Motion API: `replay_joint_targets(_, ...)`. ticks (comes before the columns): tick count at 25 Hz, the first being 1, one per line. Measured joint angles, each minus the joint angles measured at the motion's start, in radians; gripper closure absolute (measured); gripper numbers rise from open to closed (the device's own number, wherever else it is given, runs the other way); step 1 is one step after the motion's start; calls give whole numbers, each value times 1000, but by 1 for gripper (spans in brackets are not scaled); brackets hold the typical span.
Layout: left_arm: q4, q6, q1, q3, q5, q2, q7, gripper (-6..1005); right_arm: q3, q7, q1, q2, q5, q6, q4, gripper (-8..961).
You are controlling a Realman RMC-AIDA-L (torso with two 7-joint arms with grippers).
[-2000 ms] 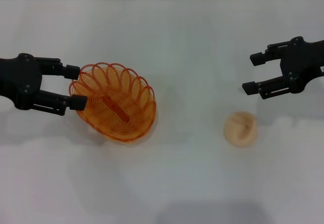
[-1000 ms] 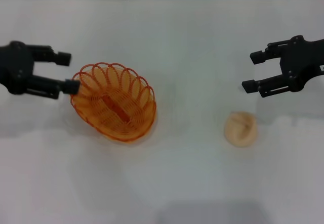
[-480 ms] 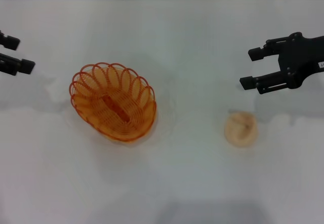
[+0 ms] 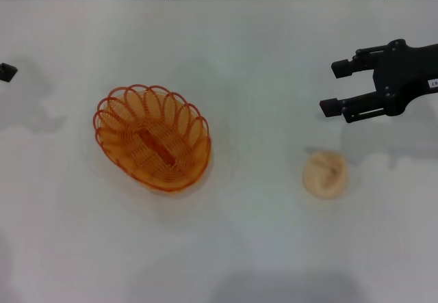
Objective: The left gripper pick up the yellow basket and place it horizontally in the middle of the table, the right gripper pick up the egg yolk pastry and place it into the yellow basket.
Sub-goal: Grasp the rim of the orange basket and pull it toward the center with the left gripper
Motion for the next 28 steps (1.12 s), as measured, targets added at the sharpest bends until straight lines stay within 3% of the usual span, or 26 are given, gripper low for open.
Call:
replay_joint_targets(6,-16,-6,-22,60,0,-33,19,108,-12,19,2,1,4,0,-10,184)
replay_joint_targets(17,-68,-58,-56,132,17,-58,19,108,-17,19,9,1,4,-9,-18,184)
replay_joint_targets(23,-133,-146,-68,197,40,-97,22,109,-16,21,9,1,4,-9,-20,185)
replay_joint_targets(28,-176,-212,-76,211,70,-117,28,109,-21,28,9,-1,4,-11,-21,185)
